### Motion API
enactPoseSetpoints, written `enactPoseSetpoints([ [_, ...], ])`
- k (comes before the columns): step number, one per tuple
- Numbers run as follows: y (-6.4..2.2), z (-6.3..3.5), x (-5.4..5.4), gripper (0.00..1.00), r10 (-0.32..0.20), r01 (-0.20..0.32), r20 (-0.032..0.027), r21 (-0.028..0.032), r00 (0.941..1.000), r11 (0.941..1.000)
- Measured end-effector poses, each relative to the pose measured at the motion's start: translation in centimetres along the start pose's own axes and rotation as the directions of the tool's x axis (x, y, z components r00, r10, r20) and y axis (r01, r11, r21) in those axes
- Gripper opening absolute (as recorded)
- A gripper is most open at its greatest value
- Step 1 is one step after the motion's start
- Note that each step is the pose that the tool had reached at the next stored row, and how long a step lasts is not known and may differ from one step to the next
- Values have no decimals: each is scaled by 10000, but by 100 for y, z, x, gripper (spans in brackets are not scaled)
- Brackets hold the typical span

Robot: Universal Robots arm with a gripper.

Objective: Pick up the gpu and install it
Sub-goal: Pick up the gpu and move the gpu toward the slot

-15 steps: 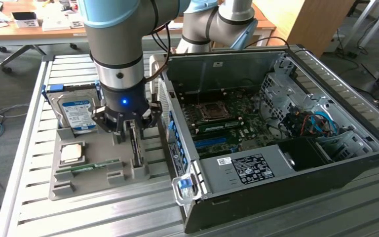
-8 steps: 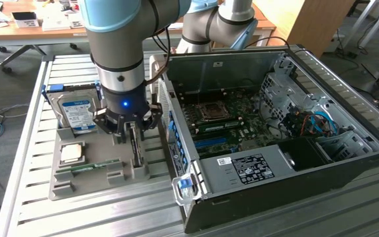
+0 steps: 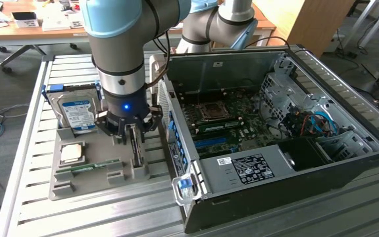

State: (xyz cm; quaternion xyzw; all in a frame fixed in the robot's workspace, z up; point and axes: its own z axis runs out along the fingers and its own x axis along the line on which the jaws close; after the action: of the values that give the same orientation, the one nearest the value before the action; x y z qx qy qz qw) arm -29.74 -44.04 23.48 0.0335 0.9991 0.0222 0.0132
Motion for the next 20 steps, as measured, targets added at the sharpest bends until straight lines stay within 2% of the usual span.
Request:
enactPoseSetpoints([
  [20,6,38,-2,47,1,-1,-1,1,10000,10000],
])
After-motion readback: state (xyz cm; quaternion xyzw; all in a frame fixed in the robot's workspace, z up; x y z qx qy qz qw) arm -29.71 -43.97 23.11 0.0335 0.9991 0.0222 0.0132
